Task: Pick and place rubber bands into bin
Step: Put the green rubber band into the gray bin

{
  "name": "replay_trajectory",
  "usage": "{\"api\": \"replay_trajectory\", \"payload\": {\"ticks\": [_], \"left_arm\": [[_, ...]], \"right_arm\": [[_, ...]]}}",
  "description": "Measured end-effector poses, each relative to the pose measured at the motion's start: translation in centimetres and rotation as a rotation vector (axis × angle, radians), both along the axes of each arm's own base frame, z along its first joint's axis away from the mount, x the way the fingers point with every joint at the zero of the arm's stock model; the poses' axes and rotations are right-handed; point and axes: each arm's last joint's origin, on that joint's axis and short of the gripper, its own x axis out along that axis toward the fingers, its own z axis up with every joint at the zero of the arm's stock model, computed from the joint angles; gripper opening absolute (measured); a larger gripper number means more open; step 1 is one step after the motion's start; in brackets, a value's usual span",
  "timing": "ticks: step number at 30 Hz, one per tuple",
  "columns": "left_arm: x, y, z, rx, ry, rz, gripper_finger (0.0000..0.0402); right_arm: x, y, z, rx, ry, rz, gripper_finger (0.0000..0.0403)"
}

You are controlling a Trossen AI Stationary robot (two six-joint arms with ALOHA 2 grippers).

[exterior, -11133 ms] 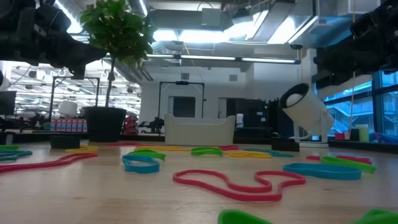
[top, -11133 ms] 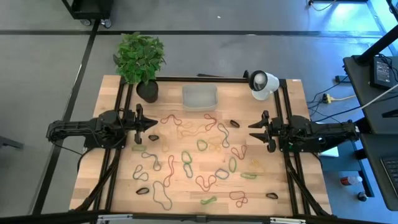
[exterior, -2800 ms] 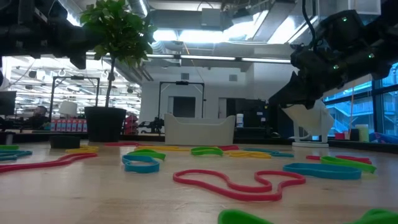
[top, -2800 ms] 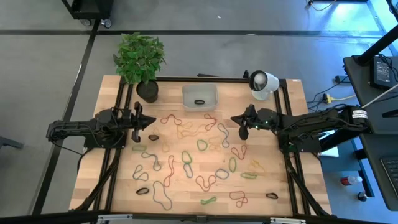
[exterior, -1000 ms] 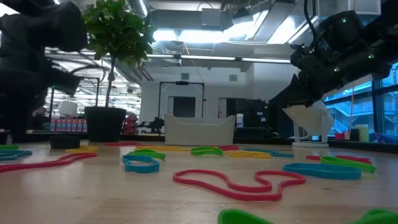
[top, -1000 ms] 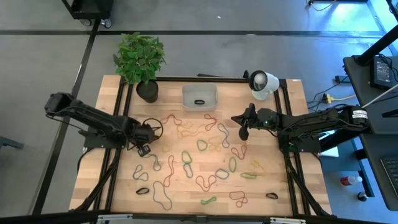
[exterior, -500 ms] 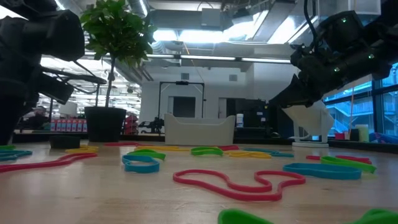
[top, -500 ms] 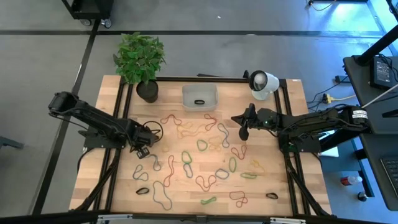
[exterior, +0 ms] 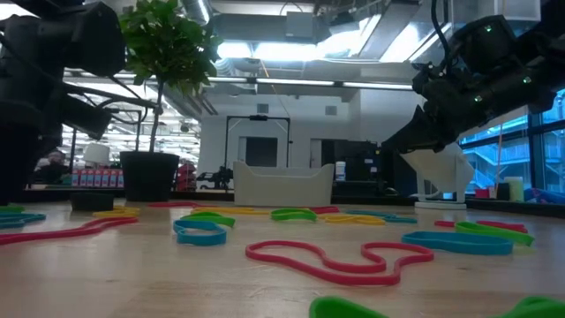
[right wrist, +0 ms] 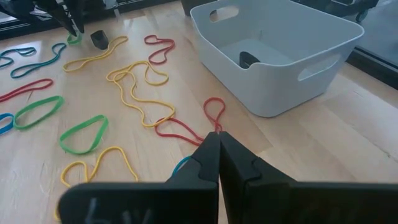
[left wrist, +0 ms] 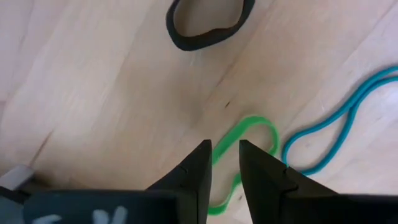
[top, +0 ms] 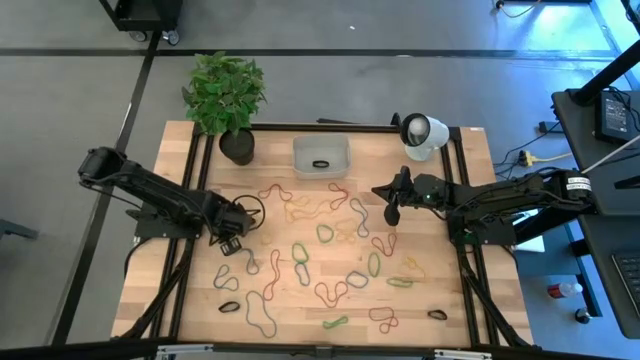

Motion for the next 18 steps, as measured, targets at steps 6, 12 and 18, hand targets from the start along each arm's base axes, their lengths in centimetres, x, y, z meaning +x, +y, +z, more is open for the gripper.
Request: {"api": "replay_trajectory", "payload": {"ticks": [6,12,18], "left_arm": [[-0.6,-0.3,-0.9,-0.005,0.011,0.019,0.0077],[-1.1,-0.6,-1.5,0.012,0.013,0.022,0.0076],[-1.3,-0.9,-1.5,0.023,0.014,-0.003,0.0033]], "right_arm": [[0.0,0.0,0.0,0.001,0.001,0.000,0.0003],[0.0,0.0,0.0,0.006,-0.001,-0.002,0.0003],[0.0,0.0,0.0,0.006,-0.001,-0.002,0.0003]]}}
